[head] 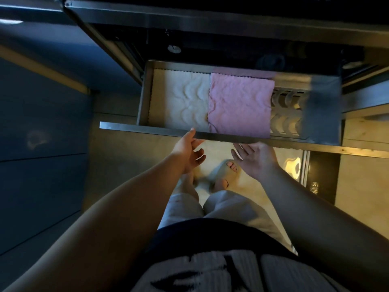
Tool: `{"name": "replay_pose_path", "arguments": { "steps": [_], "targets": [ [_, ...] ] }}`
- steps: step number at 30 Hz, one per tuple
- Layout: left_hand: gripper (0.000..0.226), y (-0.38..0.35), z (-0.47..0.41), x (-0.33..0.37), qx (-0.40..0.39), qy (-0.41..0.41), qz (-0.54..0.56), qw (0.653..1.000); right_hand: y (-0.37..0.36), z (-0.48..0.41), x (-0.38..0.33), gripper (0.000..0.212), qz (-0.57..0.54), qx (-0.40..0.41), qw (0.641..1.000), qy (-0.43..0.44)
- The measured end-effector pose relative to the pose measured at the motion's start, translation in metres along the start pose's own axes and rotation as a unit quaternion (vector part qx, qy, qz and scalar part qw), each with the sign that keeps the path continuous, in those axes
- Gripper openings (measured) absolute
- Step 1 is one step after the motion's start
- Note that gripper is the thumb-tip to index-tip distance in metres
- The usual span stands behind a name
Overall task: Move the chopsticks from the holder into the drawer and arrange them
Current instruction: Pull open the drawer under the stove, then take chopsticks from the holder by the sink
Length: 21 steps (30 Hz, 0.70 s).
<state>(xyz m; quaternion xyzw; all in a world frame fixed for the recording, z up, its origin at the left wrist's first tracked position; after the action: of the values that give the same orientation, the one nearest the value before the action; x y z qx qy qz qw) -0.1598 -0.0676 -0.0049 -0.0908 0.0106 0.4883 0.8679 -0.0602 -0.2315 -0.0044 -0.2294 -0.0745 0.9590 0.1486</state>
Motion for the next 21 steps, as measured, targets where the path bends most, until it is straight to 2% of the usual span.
{"name": "replay_pose_path", "arguments": {
  "steps": [2, 4, 7, 10, 13, 15, 17, 21],
  "targets": [
    [0.057, 0.001, 0.007, 0.004, 0.01, -0.002, -0.023, 1.0, -0.002, 0.002, -0.004, 0.035, 0.016, -0.001, 1.0, -0.003],
    [0.053, 0.007, 0.016, 0.005, 0.041, -0.016, -0.103, 0.994, -0.002, 0.005, -0.008, 0.036, 0.052, 0.01, 0.999, -0.014],
    [0.051, 0.021, 0.036, -0.002, 0.109, -0.033, -0.277, 0.954, -0.001, 0.017, -0.015, 0.04, 0.143, 0.007, 0.989, -0.04],
    [0.044, 0.034, 0.059, -0.014, 0.138, -0.048, -0.343, 0.928, -0.006, 0.037, -0.023, 0.026, 0.258, -0.035, 0.965, -0.045],
    [0.027, 0.038, 0.08, -0.021, 0.16, -0.131, -0.408, 0.889, -0.021, 0.058, -0.033, 0.025, 0.354, -0.09, 0.931, -0.011],
    [0.026, 0.04, 0.096, -0.027, 0.179, -0.189, -0.429, 0.865, -0.037, 0.072, -0.039, 0.021, 0.443, -0.134, 0.885, 0.048],
    [0.029, 0.046, 0.113, -0.032, 0.224, -0.227, -0.456, 0.831, -0.053, 0.088, -0.045, 0.018, 0.536, -0.185, 0.813, 0.135],
    [0.031, 0.059, 0.147, -0.053, 0.314, -0.314, -0.474, 0.76, -0.084, 0.128, -0.036, 0.019, 0.669, -0.339, 0.597, 0.286]
  ]
}}
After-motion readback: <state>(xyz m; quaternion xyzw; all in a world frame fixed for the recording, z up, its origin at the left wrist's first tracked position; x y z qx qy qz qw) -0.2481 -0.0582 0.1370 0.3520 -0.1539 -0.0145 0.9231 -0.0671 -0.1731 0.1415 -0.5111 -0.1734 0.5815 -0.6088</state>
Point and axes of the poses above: each hand's wrist, its own z-axis away from the middle knuckle, its own y-axis out of the back of the hand, x = y × z, the point moved 6 cm from there along -z, towards the middle knuckle, and after that the axes turned 12 degrees about y, right-handed, at the moved point
